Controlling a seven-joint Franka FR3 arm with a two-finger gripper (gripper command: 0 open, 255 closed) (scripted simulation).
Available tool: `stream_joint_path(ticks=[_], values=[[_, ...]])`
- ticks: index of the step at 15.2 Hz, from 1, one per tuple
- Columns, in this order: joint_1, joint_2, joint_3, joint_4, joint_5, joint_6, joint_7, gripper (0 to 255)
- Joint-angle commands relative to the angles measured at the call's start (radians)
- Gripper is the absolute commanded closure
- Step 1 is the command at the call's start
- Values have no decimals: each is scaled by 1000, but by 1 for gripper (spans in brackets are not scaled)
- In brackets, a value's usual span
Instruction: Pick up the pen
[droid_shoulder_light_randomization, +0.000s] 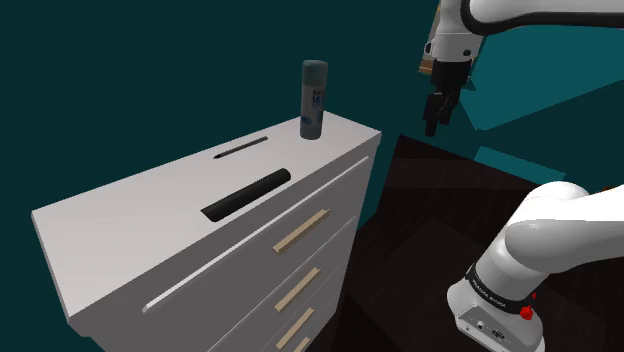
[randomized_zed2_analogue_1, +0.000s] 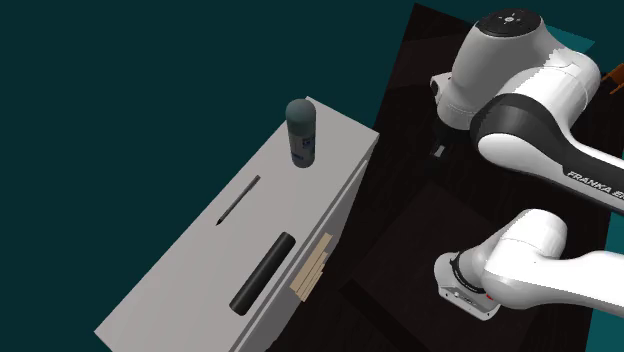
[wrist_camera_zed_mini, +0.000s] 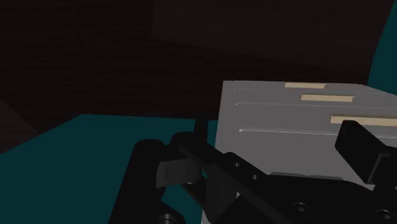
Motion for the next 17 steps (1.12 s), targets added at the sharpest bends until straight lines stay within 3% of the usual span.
stream_joint_path(ticks=[1, 10, 17], values=[[0, 0, 0, 0, 0, 0, 0, 0], [-36, 60, 250, 19, 207, 90, 514, 0], [-98, 221, 441, 136, 287, 197, 907, 0]])
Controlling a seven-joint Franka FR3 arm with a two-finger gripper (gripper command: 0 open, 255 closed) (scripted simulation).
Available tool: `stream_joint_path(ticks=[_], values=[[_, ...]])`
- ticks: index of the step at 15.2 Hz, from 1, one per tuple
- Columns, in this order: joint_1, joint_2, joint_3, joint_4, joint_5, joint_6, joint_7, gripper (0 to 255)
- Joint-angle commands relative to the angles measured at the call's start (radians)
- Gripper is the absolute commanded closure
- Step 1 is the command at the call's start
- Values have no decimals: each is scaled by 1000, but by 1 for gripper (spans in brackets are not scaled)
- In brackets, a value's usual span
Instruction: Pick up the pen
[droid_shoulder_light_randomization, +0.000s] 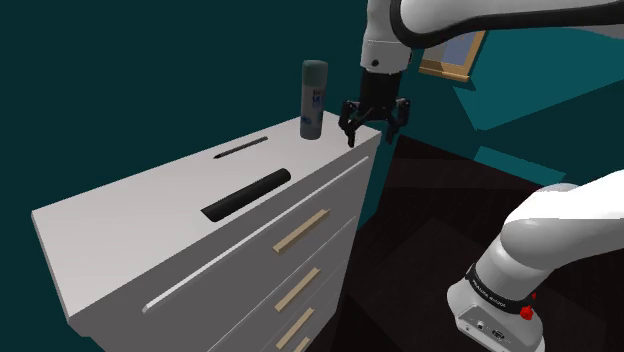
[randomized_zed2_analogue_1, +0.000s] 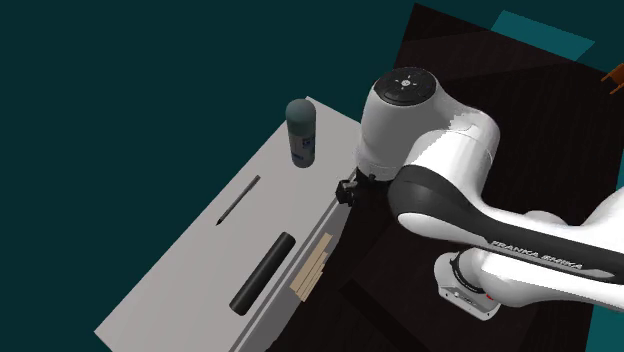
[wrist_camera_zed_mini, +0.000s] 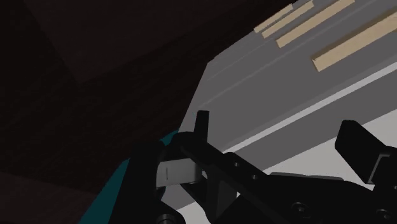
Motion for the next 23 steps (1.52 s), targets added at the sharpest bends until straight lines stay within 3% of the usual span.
stream_joint_path(ticks=[1, 7, 13, 16, 21, 23], values=[[-23, 55, 54, 43, 10, 32, 120, 0], [-104, 266, 211, 216, -40, 111, 474, 0], [-150, 541, 338, 446, -218, 139, 861, 0], [-122, 696, 357, 586, -341, 119, 1052, 0], [-5, 936, 312, 866, -518, 36, 1306, 0], [-4, 939, 308, 856, -519, 48, 1311, 0]])
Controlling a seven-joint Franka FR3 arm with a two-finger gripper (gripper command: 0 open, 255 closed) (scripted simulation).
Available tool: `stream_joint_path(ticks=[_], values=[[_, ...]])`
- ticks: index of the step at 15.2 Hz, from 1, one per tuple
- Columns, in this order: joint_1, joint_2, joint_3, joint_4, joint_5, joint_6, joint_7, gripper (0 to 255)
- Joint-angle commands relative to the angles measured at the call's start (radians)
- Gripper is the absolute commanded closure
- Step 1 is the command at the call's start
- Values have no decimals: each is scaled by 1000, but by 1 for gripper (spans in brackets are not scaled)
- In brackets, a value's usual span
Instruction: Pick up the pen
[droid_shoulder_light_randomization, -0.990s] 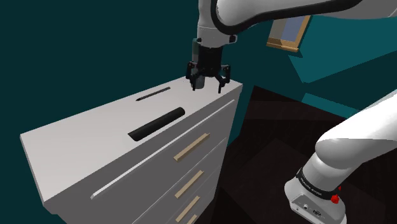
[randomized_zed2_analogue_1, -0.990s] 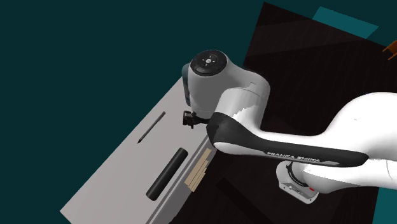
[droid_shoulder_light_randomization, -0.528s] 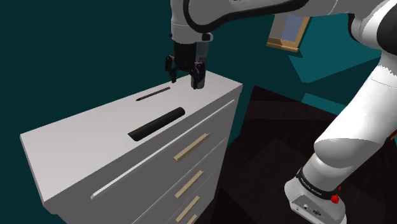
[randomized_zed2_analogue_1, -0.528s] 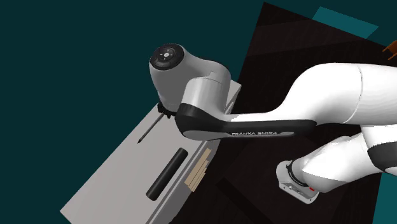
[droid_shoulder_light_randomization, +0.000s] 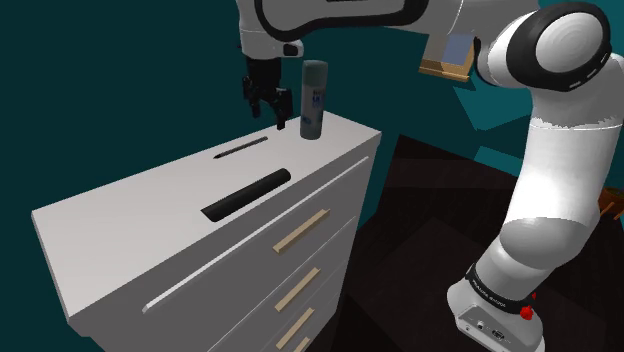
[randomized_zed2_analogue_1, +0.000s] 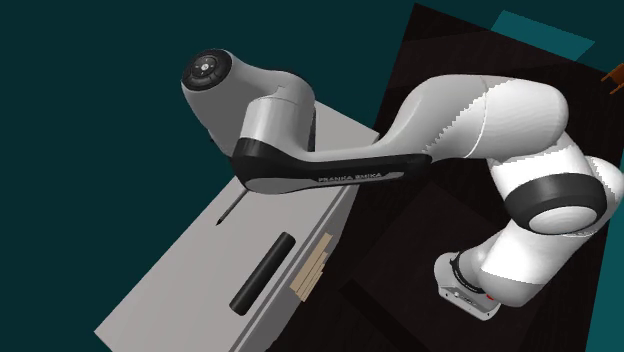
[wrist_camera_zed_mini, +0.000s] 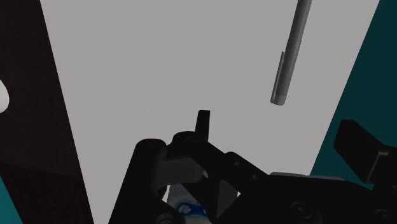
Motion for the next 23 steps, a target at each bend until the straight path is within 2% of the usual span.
stream_joint_path(ticks=[1, 6, 8, 9, 17, 23], values=[[-7, 20, -11, -19, -12, 74, 17, 0], [-24, 19, -7, -97, -17, 149, 28, 0], [-24, 19, -7, -97, -17, 149, 28, 0], [-23, 16, -6, -107, -15, 154, 33, 255], [-22, 15, -5, -112, -15, 158, 35, 255], [-14, 21, -3, -28, -15, 82, 20, 255]])
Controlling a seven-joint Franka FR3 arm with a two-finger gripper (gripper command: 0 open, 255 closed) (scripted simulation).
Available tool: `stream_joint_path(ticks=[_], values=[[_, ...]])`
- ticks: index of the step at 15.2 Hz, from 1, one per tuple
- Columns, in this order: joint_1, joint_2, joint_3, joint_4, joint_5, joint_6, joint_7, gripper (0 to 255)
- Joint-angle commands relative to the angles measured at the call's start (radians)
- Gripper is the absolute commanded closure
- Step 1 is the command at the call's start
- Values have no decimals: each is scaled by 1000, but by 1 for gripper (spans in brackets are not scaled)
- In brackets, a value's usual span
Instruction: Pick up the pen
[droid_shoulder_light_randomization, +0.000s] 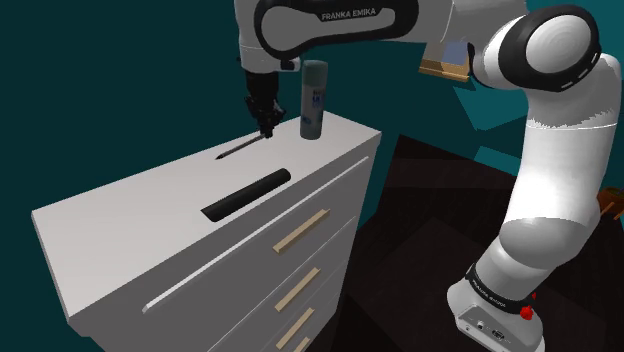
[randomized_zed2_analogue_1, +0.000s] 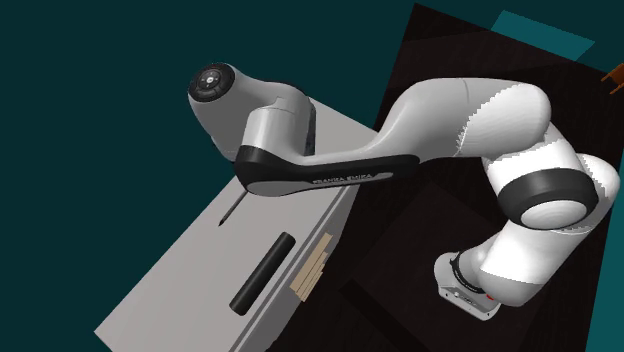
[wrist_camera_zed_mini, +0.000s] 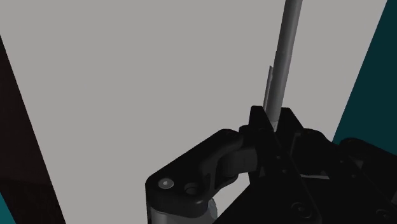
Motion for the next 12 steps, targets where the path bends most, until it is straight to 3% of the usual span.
stream_joint_path(ticks=[1, 12], values=[[-1, -6, 0, 33, -1, -10, -6, 255], [35, 22, 4, 196, -16, -147, -17, 255]])
